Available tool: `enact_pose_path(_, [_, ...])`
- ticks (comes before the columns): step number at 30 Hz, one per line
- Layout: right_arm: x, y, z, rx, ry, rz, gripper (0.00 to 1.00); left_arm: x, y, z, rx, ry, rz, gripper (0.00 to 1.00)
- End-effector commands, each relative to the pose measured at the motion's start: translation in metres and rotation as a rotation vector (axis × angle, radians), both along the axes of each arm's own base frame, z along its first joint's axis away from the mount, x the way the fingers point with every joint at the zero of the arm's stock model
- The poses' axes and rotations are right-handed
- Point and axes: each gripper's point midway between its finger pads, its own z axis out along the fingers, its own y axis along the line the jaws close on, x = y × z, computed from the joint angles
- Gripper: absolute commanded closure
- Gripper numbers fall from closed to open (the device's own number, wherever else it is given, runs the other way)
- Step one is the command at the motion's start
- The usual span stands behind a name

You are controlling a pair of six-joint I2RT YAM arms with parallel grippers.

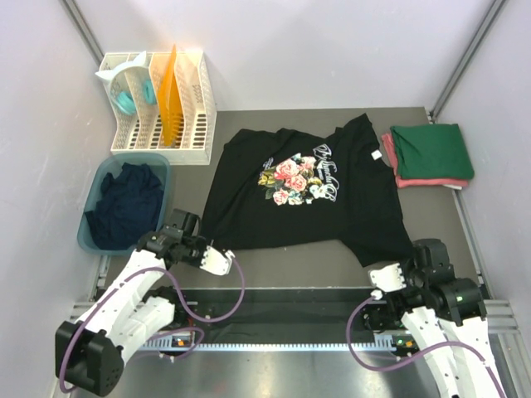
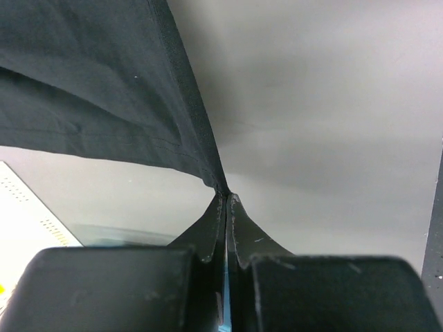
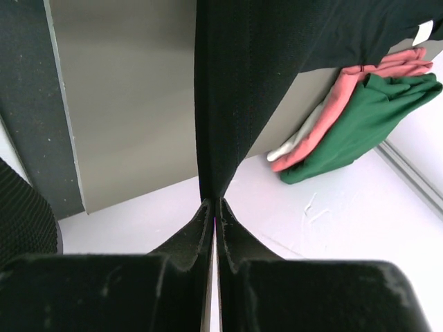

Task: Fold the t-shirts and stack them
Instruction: Flatten out the tshirt

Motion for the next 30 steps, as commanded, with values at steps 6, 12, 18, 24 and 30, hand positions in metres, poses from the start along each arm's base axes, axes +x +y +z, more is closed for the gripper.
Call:
enact_pose_path(6, [-0.013, -0.006, 0.003, 0.022, 0.006, -0.063, 1.0, -0.012, 0.008, -0.005, 0.033, 0.008, -0.02, 1.0])
enact_pose_path(12, [-0.026, -0.012, -0.002, 0.009, 0.003, -0.086, 1.0, -0.021, 0.014, -0.014, 0.06, 0.03, -0.026, 1.0])
enact_pose_path(18, [-0.024, -0.014, 0.002, 0.018, -0.015, -0.11, 1.0, -0.018, 0.013, -0.012, 0.059, 0.017, -0.025, 1.0])
enact_pose_path(24, [0.015, -0.005, 0.029, 0.123, -0.235, -0.158, 1.0, 0.018, -0.006, 0.016, -0.069, -0.108, 0.065, 1.0])
enact_pose_path(30, [0.055, 0.001, 0.056, 0.2, -0.426, -0.198, 1.0, 0.06, -0.024, 0.047, -0.205, -0.285, 0.13, 1.0])
